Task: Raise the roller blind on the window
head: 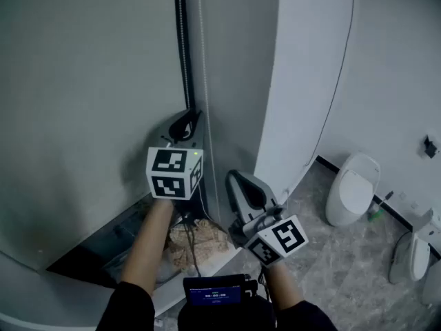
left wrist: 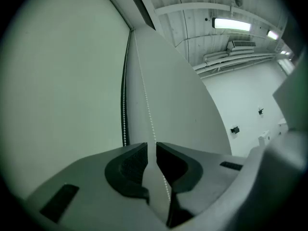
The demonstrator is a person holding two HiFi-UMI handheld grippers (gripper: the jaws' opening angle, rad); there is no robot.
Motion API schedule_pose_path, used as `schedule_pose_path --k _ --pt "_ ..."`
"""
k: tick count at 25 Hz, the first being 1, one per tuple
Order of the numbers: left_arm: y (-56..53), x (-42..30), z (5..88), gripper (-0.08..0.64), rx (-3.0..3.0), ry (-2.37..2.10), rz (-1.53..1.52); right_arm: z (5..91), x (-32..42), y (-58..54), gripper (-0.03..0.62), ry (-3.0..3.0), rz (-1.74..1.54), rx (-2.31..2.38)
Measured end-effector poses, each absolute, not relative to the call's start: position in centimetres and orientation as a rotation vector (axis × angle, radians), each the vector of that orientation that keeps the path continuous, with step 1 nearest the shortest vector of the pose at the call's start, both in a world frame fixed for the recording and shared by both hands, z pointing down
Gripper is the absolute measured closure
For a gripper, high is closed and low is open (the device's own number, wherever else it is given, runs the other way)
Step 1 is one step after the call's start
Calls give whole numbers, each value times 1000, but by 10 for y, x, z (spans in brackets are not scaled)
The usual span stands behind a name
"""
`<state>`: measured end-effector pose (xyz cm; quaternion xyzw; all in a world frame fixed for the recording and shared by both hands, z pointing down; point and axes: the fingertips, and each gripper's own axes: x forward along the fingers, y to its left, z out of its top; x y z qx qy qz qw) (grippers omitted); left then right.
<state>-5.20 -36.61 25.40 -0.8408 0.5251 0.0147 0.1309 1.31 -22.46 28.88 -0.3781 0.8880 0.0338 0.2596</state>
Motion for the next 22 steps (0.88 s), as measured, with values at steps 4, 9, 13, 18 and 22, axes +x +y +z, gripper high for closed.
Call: schedule_pose_path --k 4,9,13,18,22 --pt "-364 -45 257 538 -2452 1530 32 292 24 -224 584 2400 54 -1053" --pt "-370 -44 252 538 -2465 1525 42 289 27 -227 583 2404 33 -1010" --pt "-370 -43 241 538 -2481 1501 84 285 25 -227 583 2419 62 -1009" --pt "-374 -38 229 538 -2489 1489 119 287 25 -227 583 2449 80 -1019" --pt "-385 -35 237 538 -2537 1491 111 294 28 -228 583 2460 65 -1031"
